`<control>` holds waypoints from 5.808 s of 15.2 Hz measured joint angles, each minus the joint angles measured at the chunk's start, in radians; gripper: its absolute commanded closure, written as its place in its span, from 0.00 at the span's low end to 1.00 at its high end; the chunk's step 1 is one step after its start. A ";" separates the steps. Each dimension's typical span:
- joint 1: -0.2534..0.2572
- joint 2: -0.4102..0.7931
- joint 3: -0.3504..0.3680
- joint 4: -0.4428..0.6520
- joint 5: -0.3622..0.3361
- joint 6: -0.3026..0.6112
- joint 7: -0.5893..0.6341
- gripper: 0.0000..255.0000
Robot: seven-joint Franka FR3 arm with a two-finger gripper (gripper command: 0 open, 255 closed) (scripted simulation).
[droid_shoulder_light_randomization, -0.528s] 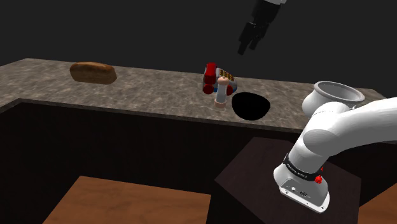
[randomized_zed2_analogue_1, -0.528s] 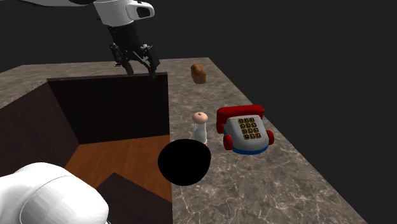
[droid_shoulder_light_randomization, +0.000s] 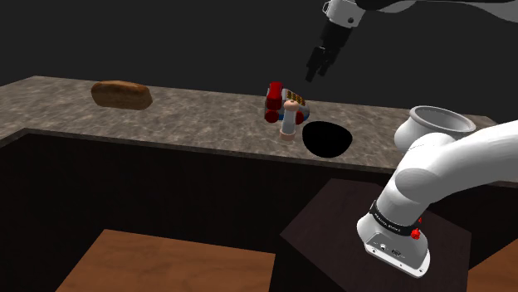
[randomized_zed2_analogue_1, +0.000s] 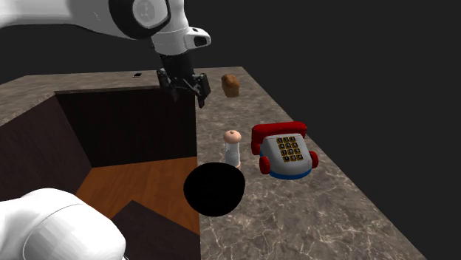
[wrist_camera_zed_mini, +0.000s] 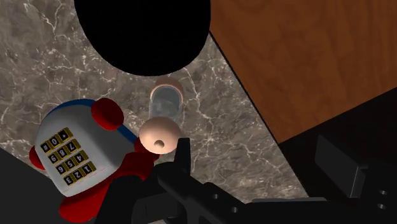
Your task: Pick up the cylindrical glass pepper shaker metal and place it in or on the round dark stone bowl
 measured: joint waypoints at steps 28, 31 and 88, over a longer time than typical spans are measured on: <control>0.038 0.471 -0.246 -0.057 0.113 0.462 -0.348 0.00; 0.038 0.471 -0.246 -0.057 0.113 0.462 -0.348 1.00; -0.066 -0.038 -0.234 0.171 -0.040 -0.265 -0.286 1.00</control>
